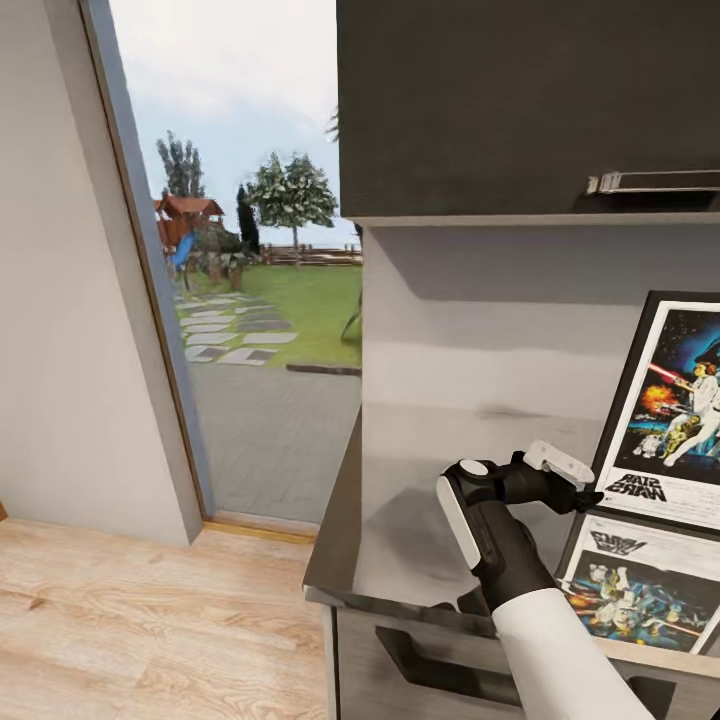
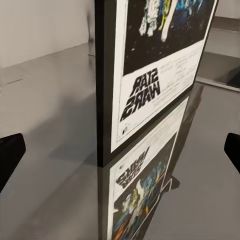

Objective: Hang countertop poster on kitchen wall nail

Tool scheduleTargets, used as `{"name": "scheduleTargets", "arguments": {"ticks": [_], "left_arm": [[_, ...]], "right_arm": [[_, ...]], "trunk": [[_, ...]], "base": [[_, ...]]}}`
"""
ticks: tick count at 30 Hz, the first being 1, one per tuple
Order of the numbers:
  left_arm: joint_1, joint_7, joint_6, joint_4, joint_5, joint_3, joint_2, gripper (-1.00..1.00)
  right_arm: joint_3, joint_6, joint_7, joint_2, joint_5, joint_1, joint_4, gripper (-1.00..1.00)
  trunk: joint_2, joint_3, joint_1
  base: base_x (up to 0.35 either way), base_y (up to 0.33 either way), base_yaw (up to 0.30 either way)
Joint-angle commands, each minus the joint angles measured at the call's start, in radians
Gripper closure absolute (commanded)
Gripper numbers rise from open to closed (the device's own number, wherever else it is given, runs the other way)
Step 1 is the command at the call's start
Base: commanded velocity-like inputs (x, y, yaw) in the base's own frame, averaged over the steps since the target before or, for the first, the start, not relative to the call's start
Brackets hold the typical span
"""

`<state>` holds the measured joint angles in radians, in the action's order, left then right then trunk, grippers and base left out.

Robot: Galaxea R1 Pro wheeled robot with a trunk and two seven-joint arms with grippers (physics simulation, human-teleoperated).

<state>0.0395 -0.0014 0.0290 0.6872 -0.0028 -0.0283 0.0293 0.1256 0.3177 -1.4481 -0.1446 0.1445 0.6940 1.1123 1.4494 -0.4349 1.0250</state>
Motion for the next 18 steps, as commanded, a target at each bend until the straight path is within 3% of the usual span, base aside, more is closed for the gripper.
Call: {"name": "scheduleTargets", "arguments": {"ticks": [1, 18], "left_arm": [[0.0, 0.0, 0.002, 0.001, -0.001, -0.001, 0.0, -1.0], [0.0, 0.001, 0.003, 0.006, -0.001, -0.002, -0.007, -1.0]], "right_arm": [[0.002, 0.011, -0.006, 0.0, 0.006, 0.001, 0.001, -1.0], [0.003, 0.001, -0.006, 0.0, 0.007, 0.003, 0.031, -1.0]], "trunk": [[0.001, -0.001, 0.0], [0.001, -0.001, 0.0]], "base": [[0.003, 0.0, 0.0], [0.0, 0.0, 0.0]]}}
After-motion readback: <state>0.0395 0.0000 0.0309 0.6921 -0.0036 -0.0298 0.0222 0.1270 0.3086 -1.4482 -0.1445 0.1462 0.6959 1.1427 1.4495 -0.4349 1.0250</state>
